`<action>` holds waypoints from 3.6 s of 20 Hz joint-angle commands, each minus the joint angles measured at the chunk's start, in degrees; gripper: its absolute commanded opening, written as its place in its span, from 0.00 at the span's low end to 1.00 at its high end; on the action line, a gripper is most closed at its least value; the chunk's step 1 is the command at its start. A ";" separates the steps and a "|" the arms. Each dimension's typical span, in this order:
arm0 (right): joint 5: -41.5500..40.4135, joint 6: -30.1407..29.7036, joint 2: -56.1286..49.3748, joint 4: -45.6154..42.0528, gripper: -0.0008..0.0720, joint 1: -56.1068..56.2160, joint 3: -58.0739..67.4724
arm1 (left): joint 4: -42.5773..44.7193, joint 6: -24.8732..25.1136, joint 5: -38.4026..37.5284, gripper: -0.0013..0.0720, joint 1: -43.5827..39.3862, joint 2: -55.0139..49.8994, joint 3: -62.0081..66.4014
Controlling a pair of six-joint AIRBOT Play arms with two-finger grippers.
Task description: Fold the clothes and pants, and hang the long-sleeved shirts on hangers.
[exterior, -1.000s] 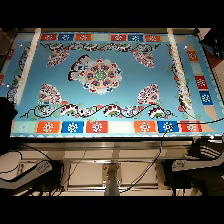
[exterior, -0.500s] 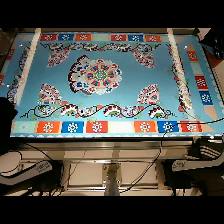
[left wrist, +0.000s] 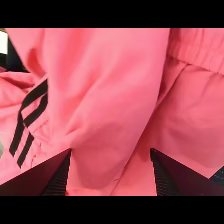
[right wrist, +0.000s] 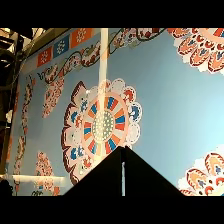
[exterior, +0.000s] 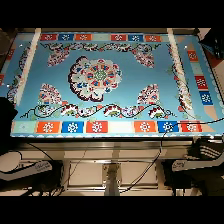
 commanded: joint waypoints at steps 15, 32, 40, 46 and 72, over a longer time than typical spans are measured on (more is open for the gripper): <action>0.00 0.00 -0.04 0.00 0.03 0.02 0.07 | -7.67 1.22 6.40 0.02 -24.72 8.48 0.15; -1.29 0.70 0.00 0.26 0.03 0.02 0.17 | -32.09 1.44 7.67 0.02 -75.91 5.40 5.42; -1.42 1.07 -0.02 -8.59 0.41 0.02 0.17 | -30.21 1.25 28.37 0.71 -85.79 -4.39 5.42; 0.26 0.50 -0.02 -8.72 0.14 0.04 0.13 | -24.20 -0.31 23.65 0.15 -78.16 -2.36 5.44; -8.81 -28.79 -0.74 -14.21 0.47 33.35 -46.58 | -65.24 25.73 1.42 0.02 -32.48 6.08 -26.64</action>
